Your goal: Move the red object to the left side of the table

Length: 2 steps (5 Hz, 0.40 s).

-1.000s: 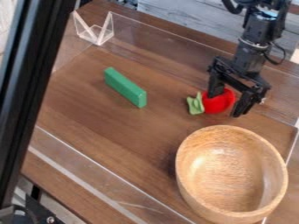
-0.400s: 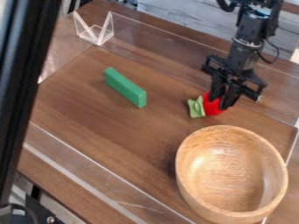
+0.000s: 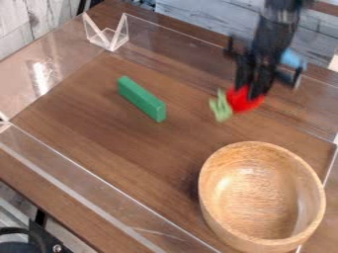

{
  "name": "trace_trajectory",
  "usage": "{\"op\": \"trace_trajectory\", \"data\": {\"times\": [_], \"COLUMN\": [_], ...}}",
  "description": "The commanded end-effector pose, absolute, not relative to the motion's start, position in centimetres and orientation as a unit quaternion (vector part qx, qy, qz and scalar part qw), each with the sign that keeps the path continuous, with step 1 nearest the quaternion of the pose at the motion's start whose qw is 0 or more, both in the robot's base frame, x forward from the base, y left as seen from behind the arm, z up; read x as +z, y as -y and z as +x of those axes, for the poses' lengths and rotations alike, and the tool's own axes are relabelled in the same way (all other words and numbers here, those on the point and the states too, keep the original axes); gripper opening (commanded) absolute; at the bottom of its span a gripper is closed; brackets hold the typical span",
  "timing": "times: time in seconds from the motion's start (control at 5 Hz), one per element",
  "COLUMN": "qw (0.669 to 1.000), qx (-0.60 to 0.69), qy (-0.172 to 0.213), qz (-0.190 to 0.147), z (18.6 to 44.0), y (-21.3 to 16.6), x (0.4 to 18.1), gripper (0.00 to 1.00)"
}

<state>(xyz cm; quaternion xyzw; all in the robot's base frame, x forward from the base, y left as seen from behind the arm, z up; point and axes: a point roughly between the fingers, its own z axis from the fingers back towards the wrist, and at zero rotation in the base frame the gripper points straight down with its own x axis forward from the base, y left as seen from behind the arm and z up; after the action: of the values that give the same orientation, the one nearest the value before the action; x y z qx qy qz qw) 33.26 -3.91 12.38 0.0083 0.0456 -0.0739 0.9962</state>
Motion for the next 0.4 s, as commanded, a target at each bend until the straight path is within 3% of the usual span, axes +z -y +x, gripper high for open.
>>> {"op": "trace_trajectory", "data": {"times": [0.0, 0.2], "qw": [0.998, 0.999], "qx": [-0.057, -0.035], "qy": [-0.023, -0.021], "qz": [0.001, 0.003], "z": [33.42, 33.47], "y": [3.40, 3.22], "x": [13.00, 13.10], "gripper": [0.00, 0.00]}}
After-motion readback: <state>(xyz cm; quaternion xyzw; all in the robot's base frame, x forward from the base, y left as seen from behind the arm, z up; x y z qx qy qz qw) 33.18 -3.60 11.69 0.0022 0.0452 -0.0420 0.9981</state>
